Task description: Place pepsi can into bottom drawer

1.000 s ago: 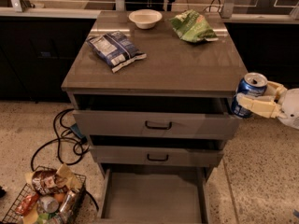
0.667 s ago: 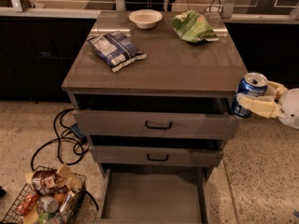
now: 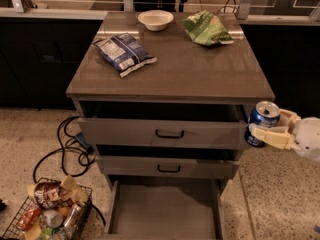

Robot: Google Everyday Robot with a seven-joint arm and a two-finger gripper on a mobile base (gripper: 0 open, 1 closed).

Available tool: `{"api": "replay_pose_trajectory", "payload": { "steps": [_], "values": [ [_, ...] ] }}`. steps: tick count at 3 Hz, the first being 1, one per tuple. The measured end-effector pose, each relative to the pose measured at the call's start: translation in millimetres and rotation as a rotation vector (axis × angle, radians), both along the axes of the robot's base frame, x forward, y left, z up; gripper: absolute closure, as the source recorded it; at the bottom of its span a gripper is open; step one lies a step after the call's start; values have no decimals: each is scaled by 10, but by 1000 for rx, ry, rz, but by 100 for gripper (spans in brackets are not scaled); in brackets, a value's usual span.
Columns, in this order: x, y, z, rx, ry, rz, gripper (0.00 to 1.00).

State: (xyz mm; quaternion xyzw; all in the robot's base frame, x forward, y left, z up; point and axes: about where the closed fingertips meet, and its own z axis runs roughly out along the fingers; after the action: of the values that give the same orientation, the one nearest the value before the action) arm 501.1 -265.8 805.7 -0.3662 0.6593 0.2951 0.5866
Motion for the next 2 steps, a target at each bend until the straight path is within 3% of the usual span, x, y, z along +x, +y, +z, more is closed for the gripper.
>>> {"api": "replay_pose_trajectory", "payload": {
  "steps": [2],
  "values": [
    [-586, 249, -962, -52, 22, 74, 100]
  ]
}}
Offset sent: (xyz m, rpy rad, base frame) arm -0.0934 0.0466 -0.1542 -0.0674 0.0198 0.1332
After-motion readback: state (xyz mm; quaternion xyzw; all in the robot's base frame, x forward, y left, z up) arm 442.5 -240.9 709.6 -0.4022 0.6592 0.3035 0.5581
